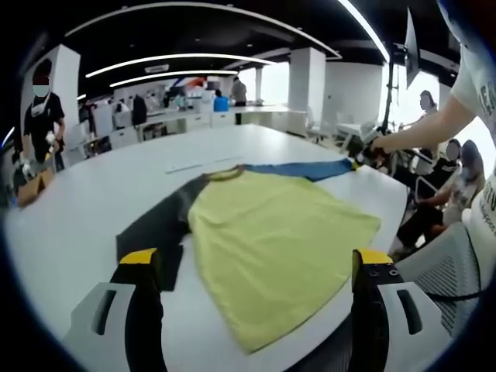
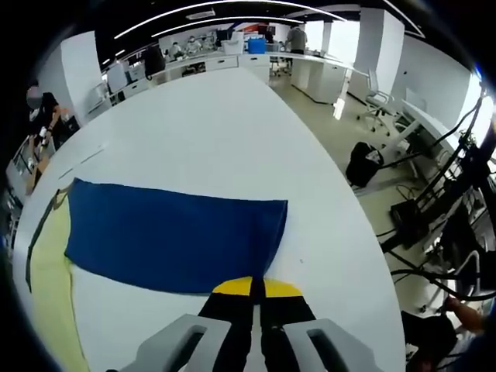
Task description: Fold the garment on the visible template until the final outline fits inside the template.
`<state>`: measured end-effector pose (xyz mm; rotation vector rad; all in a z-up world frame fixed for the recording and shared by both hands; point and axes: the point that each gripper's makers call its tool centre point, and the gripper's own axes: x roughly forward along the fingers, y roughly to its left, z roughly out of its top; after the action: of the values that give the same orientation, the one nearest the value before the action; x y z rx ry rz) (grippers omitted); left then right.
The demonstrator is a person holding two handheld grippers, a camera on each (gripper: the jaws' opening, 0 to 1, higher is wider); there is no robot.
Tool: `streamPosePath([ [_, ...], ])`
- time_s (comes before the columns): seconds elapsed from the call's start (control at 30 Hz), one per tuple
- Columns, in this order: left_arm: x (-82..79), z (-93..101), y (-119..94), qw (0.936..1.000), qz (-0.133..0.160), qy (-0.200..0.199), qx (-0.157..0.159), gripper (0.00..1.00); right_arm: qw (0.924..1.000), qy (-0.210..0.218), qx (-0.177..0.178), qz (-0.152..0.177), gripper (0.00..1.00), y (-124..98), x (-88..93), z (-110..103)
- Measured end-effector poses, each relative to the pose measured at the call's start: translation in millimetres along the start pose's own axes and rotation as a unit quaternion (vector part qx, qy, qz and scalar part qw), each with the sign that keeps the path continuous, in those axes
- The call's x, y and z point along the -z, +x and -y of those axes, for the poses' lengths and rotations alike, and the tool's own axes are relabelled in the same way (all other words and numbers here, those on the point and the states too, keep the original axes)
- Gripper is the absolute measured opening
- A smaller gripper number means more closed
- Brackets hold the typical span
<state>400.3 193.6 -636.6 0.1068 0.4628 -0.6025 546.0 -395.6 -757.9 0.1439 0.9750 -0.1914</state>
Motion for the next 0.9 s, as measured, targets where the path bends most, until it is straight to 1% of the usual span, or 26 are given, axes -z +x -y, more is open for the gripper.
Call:
streamPosePath([
  [0.07,0.0,-1.0,-1,1.0,0.0,0.001,-0.001,0.99,1.0,0.008,-0.002,-0.002,0.0,-1,1.0,0],
  [0.2,0.0,-2.7,-2,1.0,0.0,0.001,-0.003,0.99,0.9999,0.01,-0.004,-0.004,0.0,-7,2.9,-4],
  [0.3,-0.1,-3.5,-2,1.0,0.002,-0.002,-0.003,0.99,0.9999,0.013,-0.005,0.0,0.0,-13,0.9,-7],
  [0.4,0.9,-4.3,-3,1.0,0.0,-0.001,-0.003,0.99,0.9995,0.029,-0.004,-0.016,0.0,-19,6.2,-10],
  [0.6,1.2,-4.5,-6,1.0,0.002,0.001,-0.002,0.99,0.9994,0.023,-0.007,-0.023,0.0,-26,11.3,-13],
  [0.77,0.3,-4.5,-8,1.0,0.007,-0.001,-0.002,0.99,0.9996,0.021,-0.009,-0.018,0.0,-33,7.2,-15],
  [0.83,1.2,-4.1,-9,1.0,0.006,-0.002,-0.002,0.99,0.9996,0.017,-0.01,-0.019,0.0,-35,5.9,-16],
  [0.9,4.5,-4.7,-9,1.0,-0.002,-0.002,-0.004,0.99,0.9997,0.011,-0.004,-0.022,0.0,-39,4.7,-20],
])
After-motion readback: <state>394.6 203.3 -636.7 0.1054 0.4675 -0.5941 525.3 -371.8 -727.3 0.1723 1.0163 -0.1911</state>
